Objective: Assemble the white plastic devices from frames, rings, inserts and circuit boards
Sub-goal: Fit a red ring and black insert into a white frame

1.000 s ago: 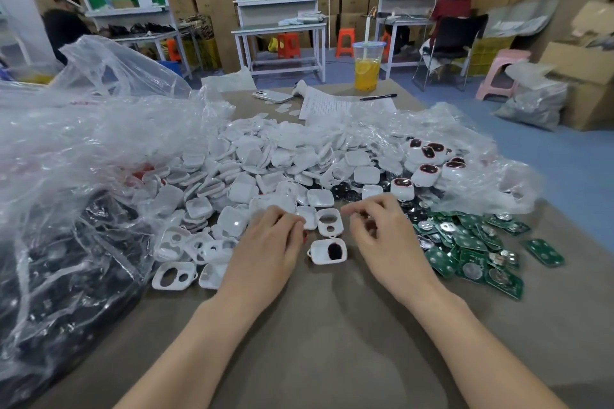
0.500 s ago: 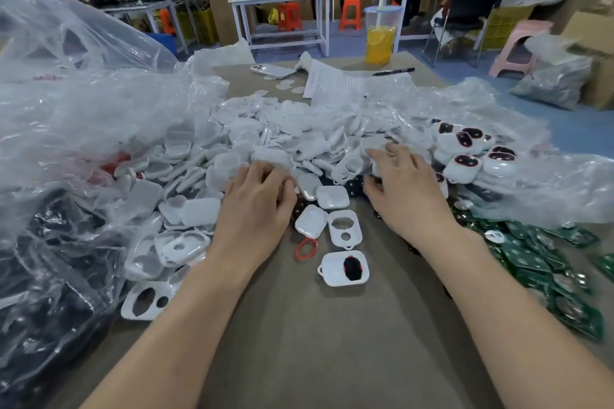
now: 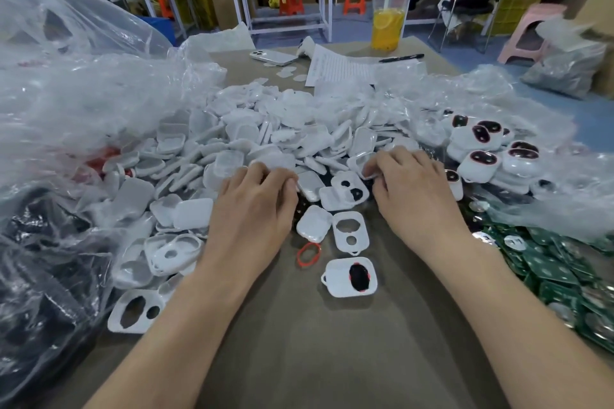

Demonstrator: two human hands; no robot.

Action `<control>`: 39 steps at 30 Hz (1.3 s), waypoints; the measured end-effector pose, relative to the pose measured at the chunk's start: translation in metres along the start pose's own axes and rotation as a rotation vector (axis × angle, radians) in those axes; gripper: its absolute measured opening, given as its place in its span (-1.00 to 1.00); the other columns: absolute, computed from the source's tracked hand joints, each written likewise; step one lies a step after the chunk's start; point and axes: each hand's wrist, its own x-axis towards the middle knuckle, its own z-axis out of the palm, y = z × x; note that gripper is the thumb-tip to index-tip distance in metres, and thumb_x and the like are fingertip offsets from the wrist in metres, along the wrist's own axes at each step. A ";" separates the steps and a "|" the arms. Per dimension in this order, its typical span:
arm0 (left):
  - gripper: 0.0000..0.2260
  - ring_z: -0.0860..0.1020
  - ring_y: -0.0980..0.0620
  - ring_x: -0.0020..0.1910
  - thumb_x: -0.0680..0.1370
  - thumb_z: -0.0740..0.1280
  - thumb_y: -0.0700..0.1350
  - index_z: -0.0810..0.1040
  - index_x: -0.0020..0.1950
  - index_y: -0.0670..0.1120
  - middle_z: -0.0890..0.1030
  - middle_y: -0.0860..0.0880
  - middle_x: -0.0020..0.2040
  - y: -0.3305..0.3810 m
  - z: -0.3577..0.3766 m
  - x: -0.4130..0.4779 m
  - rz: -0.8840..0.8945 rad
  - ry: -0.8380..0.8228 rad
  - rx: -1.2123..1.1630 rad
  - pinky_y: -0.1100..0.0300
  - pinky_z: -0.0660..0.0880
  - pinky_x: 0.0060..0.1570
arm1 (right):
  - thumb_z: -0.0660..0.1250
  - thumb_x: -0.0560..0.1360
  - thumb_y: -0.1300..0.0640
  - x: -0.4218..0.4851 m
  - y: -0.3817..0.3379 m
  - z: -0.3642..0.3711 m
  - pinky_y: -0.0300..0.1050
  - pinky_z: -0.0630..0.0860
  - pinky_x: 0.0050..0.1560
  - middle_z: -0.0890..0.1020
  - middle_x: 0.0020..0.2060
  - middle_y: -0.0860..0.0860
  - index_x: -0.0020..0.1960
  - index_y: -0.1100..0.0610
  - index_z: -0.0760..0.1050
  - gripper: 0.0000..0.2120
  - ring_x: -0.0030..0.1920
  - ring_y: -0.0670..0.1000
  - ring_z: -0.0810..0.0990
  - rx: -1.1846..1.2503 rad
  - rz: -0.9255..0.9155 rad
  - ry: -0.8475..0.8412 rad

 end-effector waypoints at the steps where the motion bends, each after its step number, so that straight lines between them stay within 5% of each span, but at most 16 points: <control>1: -0.78 0.52 -0.11 -0.04 0.66 0.22 -0.07 0.64 0.16 -0.03 0.60 -0.02 -0.09 0.000 -0.001 0.000 -0.001 0.009 0.020 0.04 0.36 0.13 | 0.16 0.61 0.22 -0.001 0.000 -0.001 0.04 0.29 0.27 0.56 0.17 0.00 0.21 0.01 0.49 -0.75 0.21 0.12 0.45 0.017 -0.002 0.002; 5: -0.76 0.55 -0.14 0.03 0.65 0.24 -0.11 0.66 0.20 -0.04 0.66 -0.05 0.00 0.000 -0.002 -0.001 -0.031 0.013 0.097 0.07 0.28 0.18 | 0.18 0.47 0.39 -0.004 -0.002 -0.005 0.02 0.30 0.26 0.56 0.18 0.02 0.23 0.06 0.47 -0.59 0.20 0.12 0.47 0.112 -0.010 0.047; 11: -0.80 0.47 -0.20 0.05 0.61 0.28 -0.17 0.67 0.14 -0.13 0.58 -0.16 0.02 -0.003 -0.002 -0.001 -0.100 0.023 0.137 -0.05 0.34 0.18 | 0.14 0.66 0.01 -0.008 -0.004 0.000 0.04 0.10 0.51 0.36 0.47 0.01 0.47 -0.05 0.38 -0.62 0.49 0.09 0.24 0.124 -0.061 -0.062; 18: -0.85 0.49 -0.17 0.02 0.59 0.30 -0.19 0.66 0.07 -0.11 0.57 -0.11 -0.03 -0.005 -0.001 -0.001 -0.086 0.060 0.125 0.01 0.31 0.13 | 0.16 0.65 0.02 -0.005 0.001 0.000 0.04 0.37 0.28 0.58 0.16 0.03 0.18 0.10 0.58 -0.73 0.17 0.12 0.49 0.114 -0.010 0.043; 25: -0.85 0.51 -0.13 -0.03 0.56 0.32 -0.21 0.67 0.05 -0.09 0.59 -0.07 -0.05 -0.008 0.001 0.001 -0.080 0.093 0.098 0.07 0.29 0.10 | 0.19 0.62 0.14 0.047 -0.014 -0.023 0.08 0.39 0.28 0.50 0.34 0.06 0.41 0.04 0.44 -0.64 0.29 0.15 0.43 0.299 0.019 0.190; 30: -0.88 0.52 -0.10 -0.04 0.55 0.34 -0.20 0.66 0.00 -0.08 0.59 -0.03 -0.07 -0.012 0.001 0.001 -0.064 0.087 0.094 0.05 0.35 0.10 | 0.08 0.61 0.21 0.131 -0.038 -0.021 0.17 0.12 0.52 0.10 0.60 0.12 0.62 0.01 0.05 -0.41 0.57 0.20 0.08 0.151 0.030 -0.194; 32: -0.88 0.52 -0.10 -0.04 0.55 0.35 -0.20 0.66 0.00 -0.07 0.59 -0.02 -0.08 -0.013 0.001 0.002 -0.061 0.087 0.091 0.06 0.34 0.10 | 0.04 0.64 0.16 0.141 -0.039 -0.006 0.17 0.10 0.52 0.14 0.58 0.12 0.60 0.01 0.11 -0.47 0.54 0.22 0.13 -0.004 0.051 -0.380; 39: -0.88 0.52 -0.08 -0.07 0.53 0.34 -0.18 0.66 -0.02 -0.04 0.60 0.00 -0.09 -0.014 0.005 0.002 -0.042 0.111 0.081 0.05 0.39 0.08 | 0.16 0.62 0.17 0.133 -0.036 0.000 0.04 0.36 0.14 0.46 0.33 0.08 0.44 0.04 0.34 -0.61 0.30 0.17 0.38 -0.006 0.010 -0.252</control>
